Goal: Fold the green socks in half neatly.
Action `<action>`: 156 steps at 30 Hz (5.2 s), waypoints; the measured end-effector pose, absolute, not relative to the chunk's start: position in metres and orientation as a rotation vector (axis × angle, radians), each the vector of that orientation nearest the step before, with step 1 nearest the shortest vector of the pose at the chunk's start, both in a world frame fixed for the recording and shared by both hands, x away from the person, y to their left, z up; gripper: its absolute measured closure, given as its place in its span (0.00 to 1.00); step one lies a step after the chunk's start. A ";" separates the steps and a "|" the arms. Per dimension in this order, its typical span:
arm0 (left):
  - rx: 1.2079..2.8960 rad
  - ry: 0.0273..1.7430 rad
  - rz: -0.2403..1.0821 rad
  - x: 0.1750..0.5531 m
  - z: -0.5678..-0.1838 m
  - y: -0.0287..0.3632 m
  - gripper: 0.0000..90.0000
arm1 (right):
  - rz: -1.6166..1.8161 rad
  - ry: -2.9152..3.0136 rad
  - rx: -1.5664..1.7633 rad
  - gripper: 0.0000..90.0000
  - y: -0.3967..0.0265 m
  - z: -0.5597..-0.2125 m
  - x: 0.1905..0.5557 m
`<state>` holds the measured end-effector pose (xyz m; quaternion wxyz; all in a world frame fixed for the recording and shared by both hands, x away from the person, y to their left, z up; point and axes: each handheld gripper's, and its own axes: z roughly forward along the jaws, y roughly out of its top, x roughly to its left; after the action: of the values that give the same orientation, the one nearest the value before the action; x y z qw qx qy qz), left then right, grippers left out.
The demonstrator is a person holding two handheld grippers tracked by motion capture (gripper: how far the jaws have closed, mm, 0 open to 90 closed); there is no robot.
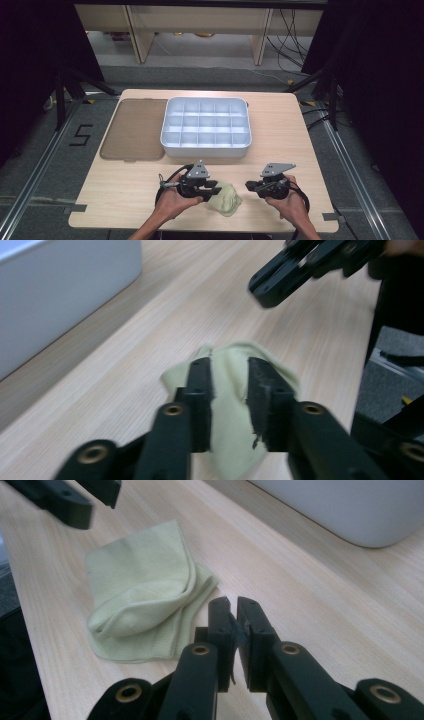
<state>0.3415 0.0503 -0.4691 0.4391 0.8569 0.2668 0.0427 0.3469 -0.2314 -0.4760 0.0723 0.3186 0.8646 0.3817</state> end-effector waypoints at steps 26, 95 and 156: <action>2.241 0.776 0.084 0.316 -0.505 0.044 0.98 | 1.182 2.633 0.836 0.95 -0.208 -0.466 0.329; 2.155 0.798 0.147 0.332 -0.490 0.051 0.92 | 1.125 2.670 0.778 1.00 -0.179 -0.482 0.326; 2.196 0.976 -0.032 0.315 -0.501 0.070 0.55 | 1.076 2.686 0.848 0.99 -0.175 -0.503 0.313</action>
<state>0.3147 0.0701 -0.5005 0.3607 0.8522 0.3789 -0.0126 0.3126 -0.1748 -0.5030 0.0634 0.2808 0.8890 0.3560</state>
